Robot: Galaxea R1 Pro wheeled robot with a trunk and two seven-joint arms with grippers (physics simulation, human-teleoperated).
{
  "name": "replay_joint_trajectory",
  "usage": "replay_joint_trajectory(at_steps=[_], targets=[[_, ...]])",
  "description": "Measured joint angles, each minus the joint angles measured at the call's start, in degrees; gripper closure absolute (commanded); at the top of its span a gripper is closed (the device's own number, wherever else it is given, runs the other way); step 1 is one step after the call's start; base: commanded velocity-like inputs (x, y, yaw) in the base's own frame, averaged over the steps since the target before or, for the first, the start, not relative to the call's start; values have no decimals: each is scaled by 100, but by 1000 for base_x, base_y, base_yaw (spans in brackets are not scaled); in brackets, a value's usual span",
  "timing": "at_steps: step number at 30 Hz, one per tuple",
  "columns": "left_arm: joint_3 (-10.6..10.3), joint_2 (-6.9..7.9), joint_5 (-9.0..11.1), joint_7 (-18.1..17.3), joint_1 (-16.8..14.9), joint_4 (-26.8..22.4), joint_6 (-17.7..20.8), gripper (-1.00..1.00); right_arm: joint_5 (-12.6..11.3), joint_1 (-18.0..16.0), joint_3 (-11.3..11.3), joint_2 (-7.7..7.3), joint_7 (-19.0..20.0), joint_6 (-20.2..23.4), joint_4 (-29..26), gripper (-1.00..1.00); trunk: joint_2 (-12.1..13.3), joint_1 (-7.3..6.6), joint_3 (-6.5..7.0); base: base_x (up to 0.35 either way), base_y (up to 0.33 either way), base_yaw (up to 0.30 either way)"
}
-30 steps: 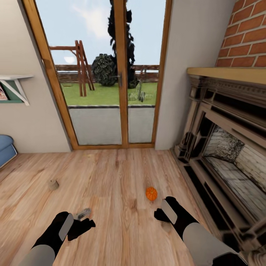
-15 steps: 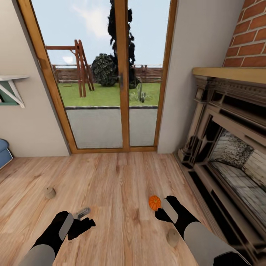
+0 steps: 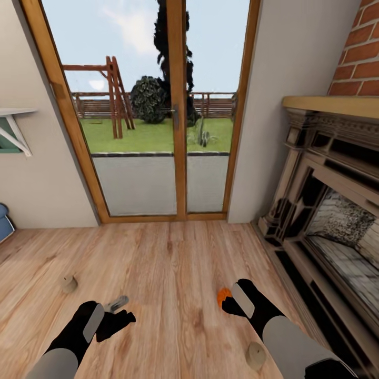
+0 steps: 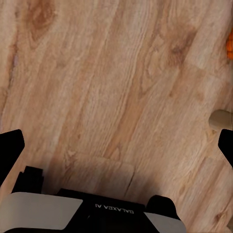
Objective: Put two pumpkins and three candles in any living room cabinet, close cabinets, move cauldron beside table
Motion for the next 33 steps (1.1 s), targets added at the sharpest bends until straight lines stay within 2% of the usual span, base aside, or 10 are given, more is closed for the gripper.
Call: replay_joint_trajectory(at_steps=[10,17,21,28,33], targets=[[10,-4,24,8,-2,-20,2,-100,-5,0,-17,-29,-1,-4,-8,-100,0,0,0,153,0,0],[20,0,64,-10,0,-56,51,-100,-34,0,-51,-191,10,-12,-42,-100,-279,153,-125,5,0,0],[72,4,79,-17,0,-195,95,-100,-31,0,-52,-212,9,-23,-54,-100,-440,241,-197,0,0,0],[996,1,79,-30,0,-250,487,-100,-19,3,-53,-217,9,-22,-45,-100,-720,395,-323,0,0,0],[1175,-4,80,-36,0,-254,582,-100,-18,5,-53,-217,11,-31,-52,-100,-921,505,-412,0,0,0]])
